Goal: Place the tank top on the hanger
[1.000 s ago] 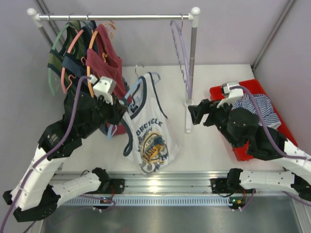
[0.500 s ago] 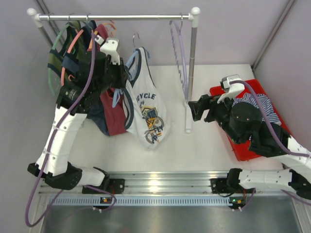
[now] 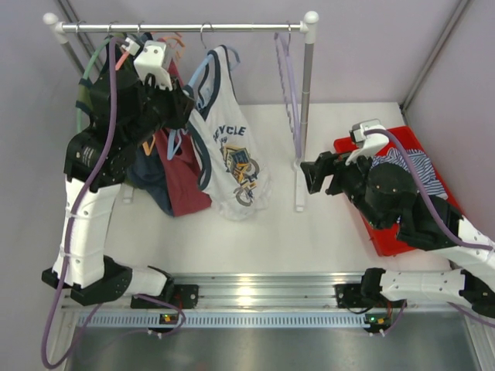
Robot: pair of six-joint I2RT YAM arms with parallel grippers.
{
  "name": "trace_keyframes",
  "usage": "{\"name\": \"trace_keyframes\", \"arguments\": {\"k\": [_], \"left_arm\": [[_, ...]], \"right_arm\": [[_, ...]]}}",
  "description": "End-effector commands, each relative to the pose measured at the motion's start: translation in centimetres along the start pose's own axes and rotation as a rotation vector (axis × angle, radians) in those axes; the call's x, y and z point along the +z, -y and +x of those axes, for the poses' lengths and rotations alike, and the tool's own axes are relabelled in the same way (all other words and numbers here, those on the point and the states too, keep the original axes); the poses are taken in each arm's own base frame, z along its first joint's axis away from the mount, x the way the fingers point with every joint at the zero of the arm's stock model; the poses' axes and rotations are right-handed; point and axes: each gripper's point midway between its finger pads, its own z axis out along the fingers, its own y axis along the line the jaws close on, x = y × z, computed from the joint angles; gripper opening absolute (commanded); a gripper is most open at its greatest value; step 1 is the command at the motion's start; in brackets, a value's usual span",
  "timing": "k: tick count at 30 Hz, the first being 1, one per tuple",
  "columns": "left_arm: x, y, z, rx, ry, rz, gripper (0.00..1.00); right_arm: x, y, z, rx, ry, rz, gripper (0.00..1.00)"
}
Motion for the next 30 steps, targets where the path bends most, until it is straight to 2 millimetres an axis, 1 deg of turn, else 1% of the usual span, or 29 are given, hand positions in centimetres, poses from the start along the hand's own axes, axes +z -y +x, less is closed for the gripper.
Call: {"name": "trace_keyframes", "arguments": {"k": [1, 2, 3, 5, 7, 9, 10, 12, 13, 15, 16, 18, 19, 20, 21, 22, 23, 27, 29, 30], "left_arm": [[-1.7, -0.3, -4.5, 0.010, 0.163, -0.009, 0.00], [-1.5, -0.3, -4.6, 0.013, 0.163, -0.010, 0.00], [-1.8, -0.3, -5.3, 0.017, 0.184, -0.008, 0.00], [-1.8, -0.5, -6.2, 0.020, 0.201, -0.011, 0.00], [-1.6, -0.9, -6.6, 0.017, 0.209, -0.014, 0.00], [-0.9, -1.5, -6.6, 0.008, 0.205, -0.026, 0.00], [-0.7, -1.4, -6.6, 0.002, 0.205, 0.002, 0.00], [-0.1, -1.9, -6.4, -0.008, 0.197, 0.000, 0.00], [0.1, -2.6, -6.6, -0.021, 0.208, -0.012, 0.00], [0.6, -2.8, -6.2, -0.032, 0.198, 0.008, 0.00], [0.8, -3.6, -6.2, -0.045, 0.197, -0.003, 0.00], [1.5, -3.8, -5.6, -0.054, 0.178, 0.015, 0.00], [1.8, -4.5, -5.3, -0.063, 0.170, 0.003, 0.00], [2.2, -4.8, -4.5, -0.070, 0.151, 0.000, 0.00], [2.4, -4.8, -4.4, -0.071, 0.149, 0.014, 0.00], [2.6, -5.2, -4.0, -0.076, 0.143, 0.010, 0.00], [2.8, -5.4, -3.3, -0.082, 0.126, 0.011, 0.00], [2.9, -5.3, -2.1, -0.086, 0.098, 0.030, 0.00], [2.8, -5.4, -1.8, -0.085, 0.091, 0.026, 0.07], [2.7, -5.4, -1.7, -0.082, 0.090, 0.022, 0.12]], "right_arm": [[-0.4, -0.2, -1.4, 0.006, 0.030, -0.010, 0.80], [-0.4, -0.3, -1.4, 0.006, 0.030, -0.012, 0.80], [-0.3, -0.4, -1.4, 0.003, 0.029, -0.012, 0.80], [-0.2, -0.4, -1.3, -0.003, 0.027, -0.011, 0.80], [0.0, -0.5, -1.2, -0.007, 0.024, -0.010, 0.80], [0.1, -0.7, -1.2, -0.009, 0.021, -0.012, 0.80], [0.1, -0.8, -1.1, -0.011, 0.019, -0.012, 0.80], [0.2, -0.8, -1.0, -0.012, 0.015, -0.011, 0.80], [0.2, -0.8, -1.0, -0.014, 0.015, -0.011, 0.80], [0.3, -0.8, -0.9, -0.015, 0.013, -0.010, 0.80], [0.3, -0.8, -0.8, -0.017, 0.011, -0.008, 0.80], [0.4, -0.9, -0.7, -0.018, 0.008, -0.009, 0.80], [0.4, -0.8, -0.6, -0.017, 0.008, -0.007, 0.80], [0.4, -0.8, -0.5, -0.019, 0.006, -0.007, 0.80], [0.4, -0.8, -0.4, -0.020, 0.004, -0.005, 0.80], [0.5, -0.9, -0.3, -0.020, 0.001, -0.005, 0.80], [0.5, -0.8, -0.2, -0.020, -0.001, -0.005, 0.81], [0.5, -0.9, 0.1, -0.015, -0.007, -0.009, 0.81], [0.6, -0.9, 0.2, -0.017, -0.009, -0.007, 0.80], [0.6, -0.9, 0.2, -0.013, -0.008, -0.004, 0.81]]}}
